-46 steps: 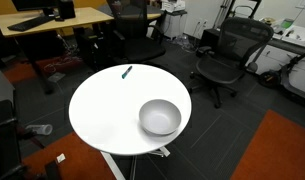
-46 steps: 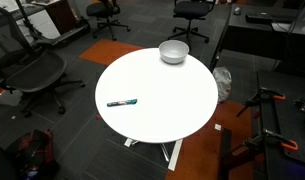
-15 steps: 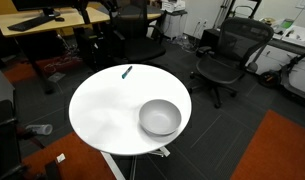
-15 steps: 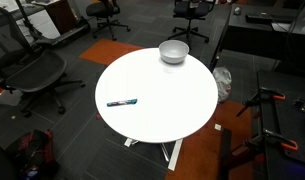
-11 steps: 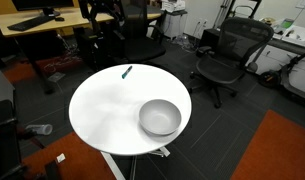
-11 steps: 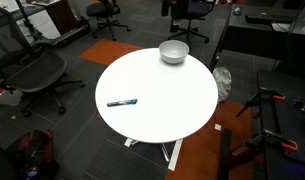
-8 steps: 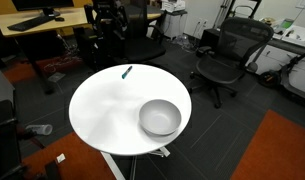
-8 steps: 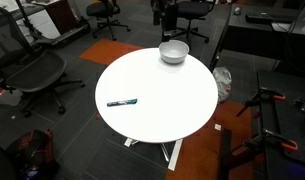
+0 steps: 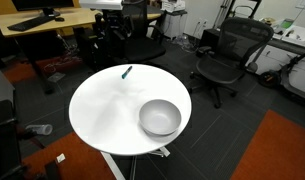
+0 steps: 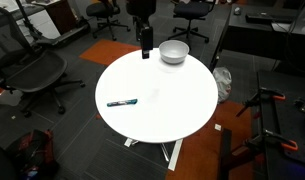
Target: Place the marker inside the grey bowl
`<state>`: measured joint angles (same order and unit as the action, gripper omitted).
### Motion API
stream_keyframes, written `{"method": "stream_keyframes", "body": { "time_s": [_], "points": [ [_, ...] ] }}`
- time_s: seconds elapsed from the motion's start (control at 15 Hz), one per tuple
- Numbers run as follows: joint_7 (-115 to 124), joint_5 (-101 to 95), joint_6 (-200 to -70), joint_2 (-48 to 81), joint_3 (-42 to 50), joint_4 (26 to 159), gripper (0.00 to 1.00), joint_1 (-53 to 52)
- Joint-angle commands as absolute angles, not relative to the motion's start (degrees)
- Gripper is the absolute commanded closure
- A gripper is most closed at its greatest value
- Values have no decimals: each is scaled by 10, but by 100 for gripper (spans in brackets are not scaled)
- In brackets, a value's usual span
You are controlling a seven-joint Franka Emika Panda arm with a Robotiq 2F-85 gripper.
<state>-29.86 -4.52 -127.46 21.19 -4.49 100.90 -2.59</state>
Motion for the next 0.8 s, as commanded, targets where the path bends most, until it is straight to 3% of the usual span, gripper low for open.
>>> {"method": "stream_keyframes", "body": {
  "time_s": [0.0,0.73],
  "points": [
    [-270,-52,-1320,256,-56,970,0,-29],
    [-253,-53,-1420,358,-74,935,0,-38]
  ]
}}
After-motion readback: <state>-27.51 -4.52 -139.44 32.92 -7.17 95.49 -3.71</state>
